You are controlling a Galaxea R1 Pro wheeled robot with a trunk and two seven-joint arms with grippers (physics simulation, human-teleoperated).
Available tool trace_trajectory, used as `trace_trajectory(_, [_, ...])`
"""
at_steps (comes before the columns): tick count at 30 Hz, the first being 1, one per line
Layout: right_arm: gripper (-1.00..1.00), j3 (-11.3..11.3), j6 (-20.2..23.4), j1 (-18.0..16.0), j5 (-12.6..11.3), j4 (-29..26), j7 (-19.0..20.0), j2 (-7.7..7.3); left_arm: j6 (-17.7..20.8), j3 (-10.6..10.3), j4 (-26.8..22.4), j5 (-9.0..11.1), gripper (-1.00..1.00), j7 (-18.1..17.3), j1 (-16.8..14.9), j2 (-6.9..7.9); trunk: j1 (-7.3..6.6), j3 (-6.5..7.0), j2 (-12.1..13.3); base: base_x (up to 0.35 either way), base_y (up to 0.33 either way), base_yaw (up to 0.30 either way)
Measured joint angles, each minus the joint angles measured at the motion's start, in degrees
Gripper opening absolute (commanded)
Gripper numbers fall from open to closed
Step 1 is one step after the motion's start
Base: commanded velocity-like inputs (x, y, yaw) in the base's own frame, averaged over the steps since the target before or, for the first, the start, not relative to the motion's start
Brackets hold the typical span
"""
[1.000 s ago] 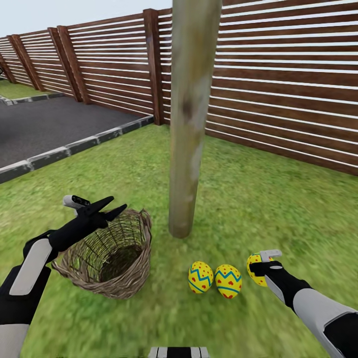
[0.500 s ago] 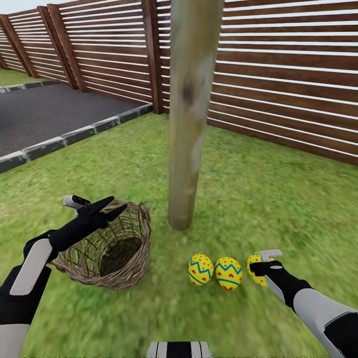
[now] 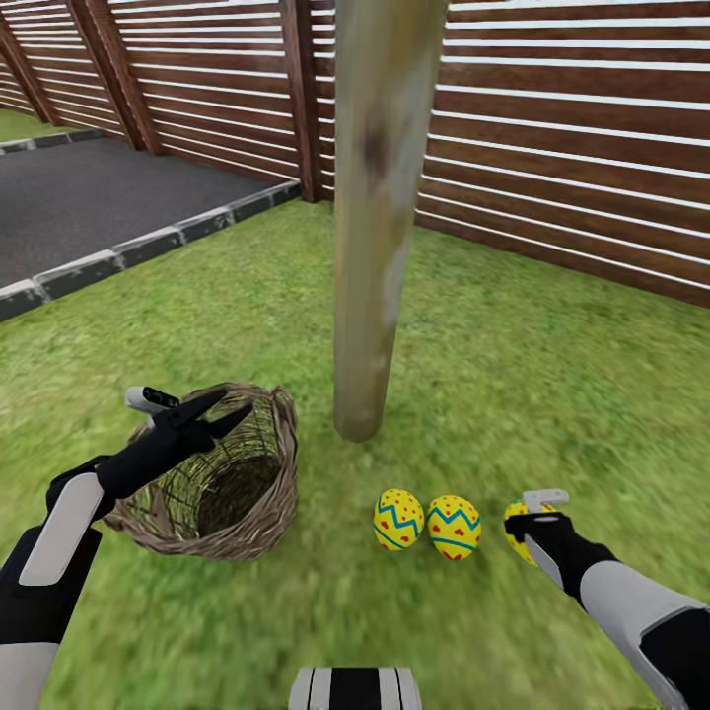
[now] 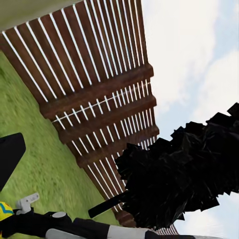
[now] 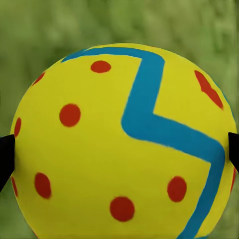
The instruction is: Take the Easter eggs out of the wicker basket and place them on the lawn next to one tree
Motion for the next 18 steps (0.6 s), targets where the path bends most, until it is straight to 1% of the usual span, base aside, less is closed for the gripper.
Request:
trace_trajectory(5, [-1.0,0.08,-0.22,-0.05,0.07,-0.08,-0.05,0.2,-0.05,-0.05,0.0,-0.02,1.0,0.0,0.0,-0.02,0.13,-1.11,-0.07,0.0,0.0,0.0])
trace_trajectory(9, [-1.0,0.17,-0.27,-0.06,0.15,-0.09,-0.05,0.89,-0.07,-0.02,-0.01,0.02,1.0,0.0,0.0,-0.02,0.12,-1.12,-0.07,0.002,0.0,0.0])
trace_trajectory(11, [-1.0,0.18,-0.27,-0.06,0.17,-0.09,-0.05,0.94,-0.06,-0.03,0.05,0.01,1.0,0.0,0.0,-0.02,0.11,-1.12,-0.07,0.168,0.0,0.0])
trace_trajectory(15, [-1.0,0.18,-0.27,-0.06,0.45,-0.09,-0.05,0.99,-0.05,0.0,0.08,0.02,1.0,0.0,0.0,-0.02,0.09,-1.11,-0.07,0.291,0.0,0.0])
trace_trajectory(18, [-1.0,0.18,-0.27,-0.06,0.61,-0.09,-0.05,1.01,-0.05,0.0,0.08,0.02,1.0,0.0,0.0,-0.02,0.12,-1.12,-0.07,0.078,0.0,0.0])
